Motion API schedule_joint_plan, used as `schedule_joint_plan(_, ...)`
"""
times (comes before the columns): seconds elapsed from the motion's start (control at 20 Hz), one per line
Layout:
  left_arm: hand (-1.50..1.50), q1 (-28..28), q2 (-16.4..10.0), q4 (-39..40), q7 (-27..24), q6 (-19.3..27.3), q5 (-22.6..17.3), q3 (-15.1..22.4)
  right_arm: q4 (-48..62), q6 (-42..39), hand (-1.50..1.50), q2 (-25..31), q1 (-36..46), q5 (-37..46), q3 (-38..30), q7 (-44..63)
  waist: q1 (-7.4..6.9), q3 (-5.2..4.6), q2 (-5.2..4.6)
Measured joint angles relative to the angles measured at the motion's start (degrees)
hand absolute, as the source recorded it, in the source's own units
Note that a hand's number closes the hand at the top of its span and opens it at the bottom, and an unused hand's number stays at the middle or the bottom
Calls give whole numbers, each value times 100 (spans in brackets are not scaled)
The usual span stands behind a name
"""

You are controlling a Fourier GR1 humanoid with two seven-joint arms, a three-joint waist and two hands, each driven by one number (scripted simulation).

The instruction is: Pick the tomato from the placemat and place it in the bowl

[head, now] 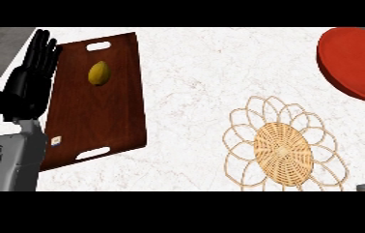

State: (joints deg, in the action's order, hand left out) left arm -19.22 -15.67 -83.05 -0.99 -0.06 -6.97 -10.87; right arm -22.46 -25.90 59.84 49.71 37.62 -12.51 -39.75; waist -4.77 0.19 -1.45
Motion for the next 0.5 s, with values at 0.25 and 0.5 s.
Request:
schedule_joint_plan(0.25,0,114,-27,-71,-21,-8,0,-39,445,659,150,-467,31,321,203,-79,48,5,1)
schedule_joint_plan(0.5,0,36,-46,-112,45,-5,-12,-43,997,859,-150,-887,258,354,124,410,25,10,-20)
